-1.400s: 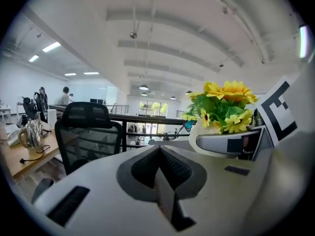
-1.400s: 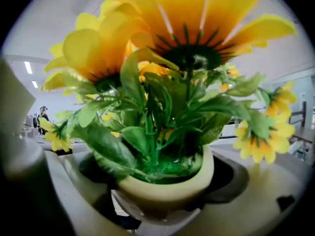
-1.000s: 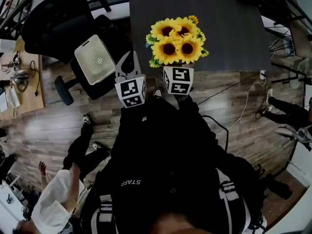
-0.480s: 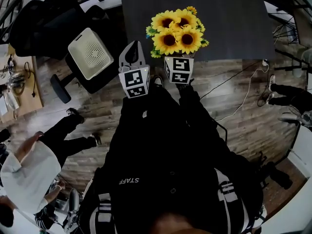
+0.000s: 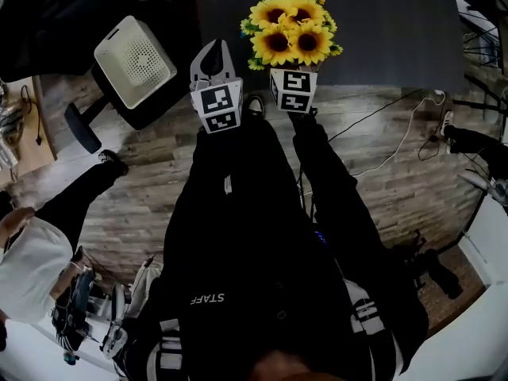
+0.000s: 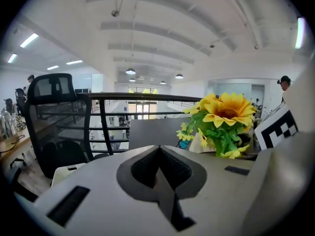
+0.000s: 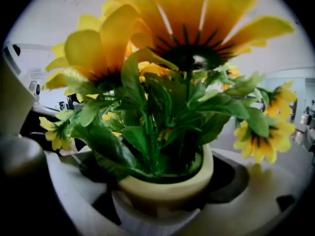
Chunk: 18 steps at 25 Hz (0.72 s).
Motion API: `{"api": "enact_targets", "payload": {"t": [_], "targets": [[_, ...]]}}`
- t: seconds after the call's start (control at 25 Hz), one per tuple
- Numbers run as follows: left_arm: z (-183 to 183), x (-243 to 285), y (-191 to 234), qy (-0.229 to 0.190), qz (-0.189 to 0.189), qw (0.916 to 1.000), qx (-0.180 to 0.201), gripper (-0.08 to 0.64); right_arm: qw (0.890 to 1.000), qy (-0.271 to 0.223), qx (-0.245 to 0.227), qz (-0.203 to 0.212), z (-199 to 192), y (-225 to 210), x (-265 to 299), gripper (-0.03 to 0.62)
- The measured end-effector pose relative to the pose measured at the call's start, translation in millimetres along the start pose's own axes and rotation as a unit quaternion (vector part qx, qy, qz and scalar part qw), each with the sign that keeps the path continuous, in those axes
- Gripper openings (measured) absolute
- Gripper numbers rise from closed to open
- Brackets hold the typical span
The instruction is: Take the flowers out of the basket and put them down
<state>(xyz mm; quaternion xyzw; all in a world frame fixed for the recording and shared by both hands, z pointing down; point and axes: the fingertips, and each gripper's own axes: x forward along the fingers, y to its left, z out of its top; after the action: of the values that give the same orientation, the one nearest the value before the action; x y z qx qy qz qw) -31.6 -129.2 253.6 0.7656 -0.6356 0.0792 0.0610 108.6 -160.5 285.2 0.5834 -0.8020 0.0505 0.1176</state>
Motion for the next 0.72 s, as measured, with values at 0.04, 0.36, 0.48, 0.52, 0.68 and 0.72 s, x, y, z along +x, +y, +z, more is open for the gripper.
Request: {"api": "enact_targets", "payload": {"t": [0.04,0.36,0.48,0.52,0.68,0.72], "targets": [[-7,5,-3,0.004,0.0,1.0,0.0,0.0,1.0,0.002,-0.001,0.0,-7,-4,6,0.529],[-56,46,-17,0.033,-0.008,0.9994,0.005,0.0,1.0,0.017,-0.006,0.0,-59,-29,60,0.529],[-61,54,-14,0.036,-0.004,0.9994,0.003,0.0,1.0,0.021,-0.005,0.005,-68,-31,76,0.529],[-62,56,-14,0.036,-0.003,0.9993,0.002,0.0,1.0,0.021,-0.004,0.006,-70,-32,79,0.529],[-60,53,-18,0.04,-0.003,0.9992,0.003,0.0,1.0,0.021,-0.004,0.004,-67,-34,79,0.529],[-59,52,-20,0.04,-0.004,0.9992,0.005,0.0,1.0,0.018,-0.005,0.002,-66,-36,76,0.529]]}}
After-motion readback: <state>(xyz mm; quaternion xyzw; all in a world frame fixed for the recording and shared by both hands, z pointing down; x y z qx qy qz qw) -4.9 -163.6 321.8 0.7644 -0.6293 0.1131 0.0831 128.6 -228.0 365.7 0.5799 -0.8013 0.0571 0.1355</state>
